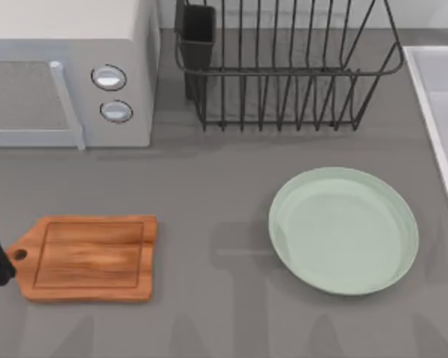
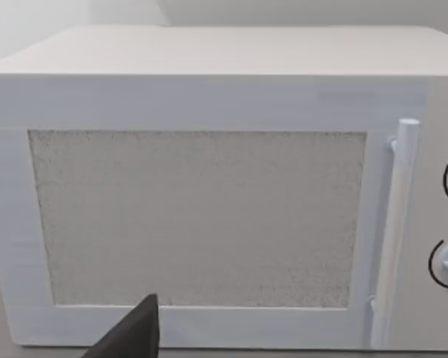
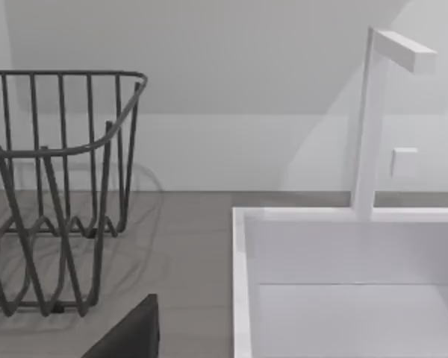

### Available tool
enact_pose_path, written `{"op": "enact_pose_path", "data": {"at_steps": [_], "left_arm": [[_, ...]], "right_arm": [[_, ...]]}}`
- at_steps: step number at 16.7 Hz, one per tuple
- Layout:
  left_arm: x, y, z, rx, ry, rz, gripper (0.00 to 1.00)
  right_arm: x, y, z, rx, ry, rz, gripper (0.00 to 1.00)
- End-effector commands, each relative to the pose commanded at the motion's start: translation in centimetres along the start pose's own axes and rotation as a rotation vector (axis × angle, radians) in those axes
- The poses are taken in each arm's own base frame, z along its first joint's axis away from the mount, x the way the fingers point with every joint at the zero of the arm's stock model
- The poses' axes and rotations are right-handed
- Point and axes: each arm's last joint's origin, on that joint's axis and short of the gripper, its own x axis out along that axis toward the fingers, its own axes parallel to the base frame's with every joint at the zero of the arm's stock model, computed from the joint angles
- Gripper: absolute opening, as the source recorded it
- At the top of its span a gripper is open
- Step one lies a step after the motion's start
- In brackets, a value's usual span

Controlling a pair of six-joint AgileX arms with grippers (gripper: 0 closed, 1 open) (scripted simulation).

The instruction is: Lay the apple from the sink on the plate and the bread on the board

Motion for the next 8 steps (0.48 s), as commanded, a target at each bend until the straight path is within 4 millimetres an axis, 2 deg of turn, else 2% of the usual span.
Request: {"op": "enact_pose_path", "data": {"at_steps": [5, 8], "left_arm": [[0.0, 0.0, 0.0, 0.0, 0.0, 0.0, 1.0], [0.0, 0.0, 0.0, 0.0, 0.0, 0.0, 1.0]], "right_arm": [[0.0, 0.0, 0.2, -0.002, 0.007, -0.002, 1.0], [0.2, -0.2, 1.7, -0.021, 0.076, -0.022, 1.0]]}}
